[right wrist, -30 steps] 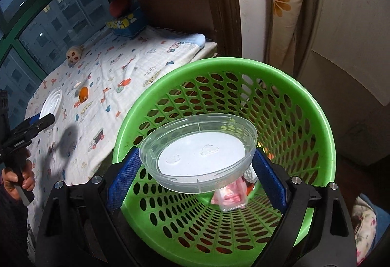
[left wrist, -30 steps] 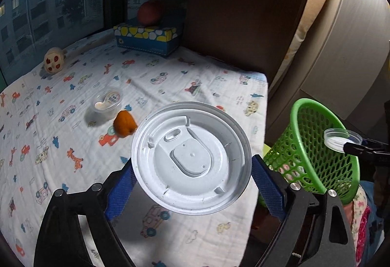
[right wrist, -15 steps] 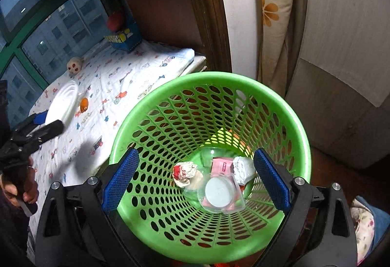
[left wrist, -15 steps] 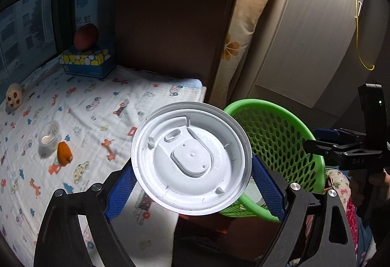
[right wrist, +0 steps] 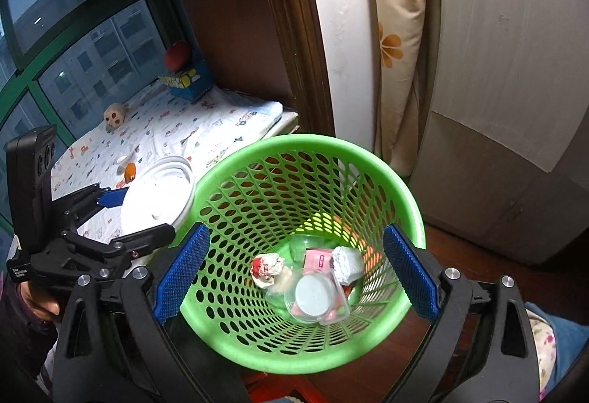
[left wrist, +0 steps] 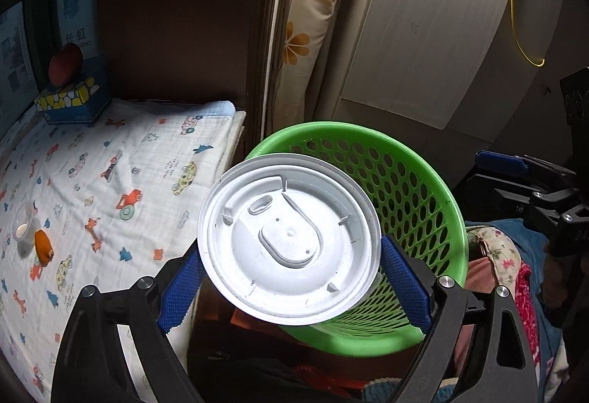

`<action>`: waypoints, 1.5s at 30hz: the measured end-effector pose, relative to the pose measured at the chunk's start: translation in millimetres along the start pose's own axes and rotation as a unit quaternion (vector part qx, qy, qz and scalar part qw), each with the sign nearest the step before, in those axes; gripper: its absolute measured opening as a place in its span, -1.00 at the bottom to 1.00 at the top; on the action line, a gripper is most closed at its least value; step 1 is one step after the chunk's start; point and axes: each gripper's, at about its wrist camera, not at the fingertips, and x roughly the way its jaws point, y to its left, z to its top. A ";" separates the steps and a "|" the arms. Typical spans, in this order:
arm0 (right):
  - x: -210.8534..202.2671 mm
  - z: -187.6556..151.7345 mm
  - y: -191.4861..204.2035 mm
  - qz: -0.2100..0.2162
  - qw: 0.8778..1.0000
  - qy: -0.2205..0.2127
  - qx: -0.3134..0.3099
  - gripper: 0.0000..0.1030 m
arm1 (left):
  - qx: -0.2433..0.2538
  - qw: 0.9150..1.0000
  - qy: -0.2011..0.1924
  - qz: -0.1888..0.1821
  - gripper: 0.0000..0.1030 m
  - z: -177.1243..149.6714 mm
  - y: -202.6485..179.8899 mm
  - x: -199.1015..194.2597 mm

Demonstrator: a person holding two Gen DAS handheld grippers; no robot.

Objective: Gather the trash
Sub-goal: 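Open the left tool to drop the white lid into the basket, then move both tools back over the bed toward the orange piece and small tub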

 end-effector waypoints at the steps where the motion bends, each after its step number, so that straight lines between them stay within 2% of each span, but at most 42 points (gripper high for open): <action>1: -1.4 -0.5 -1.2 -0.001 1.000 -0.001 0.000 0.83 | 0.003 1.000 0.002 -0.002 0.71 0.3 -2.9 1.9; 8: -5.9 -2.5 -4.9 -0.002 1.000 -0.005 0.005 0.83 | -0.004 1.000 0.014 -0.015 0.73 1.4 -8.1 11.0; 13: -5.6 -2.1 -3.8 0.002 1.000 -0.005 0.007 0.83 | -0.004 1.000 0.004 -0.014 0.77 1.8 -8.3 4.4; 18: -4.2 0.0 4.4 0.008 1.000 -0.007 0.001 0.83 | -0.006 1.000 -0.008 -0.006 0.78 1.9 -4.0 -7.4; 25: 1.9 8.3 24.1 0.022 1.000 -0.009 -0.011 0.83 | -0.027 0.999 -0.026 0.018 0.78 -4.8 20.8 -26.6; 35: 25.9 19.8 68.8 0.050 0.998 0.005 -0.040 0.83 | -0.092 0.991 -0.040 0.084 0.78 -22.5 99.9 -53.2; 45: 52.7 29.9 120.7 0.084 0.994 0.020 -0.066 0.83 | -0.157 0.970 -0.037 0.182 0.78 -35.6 207.9 -70.0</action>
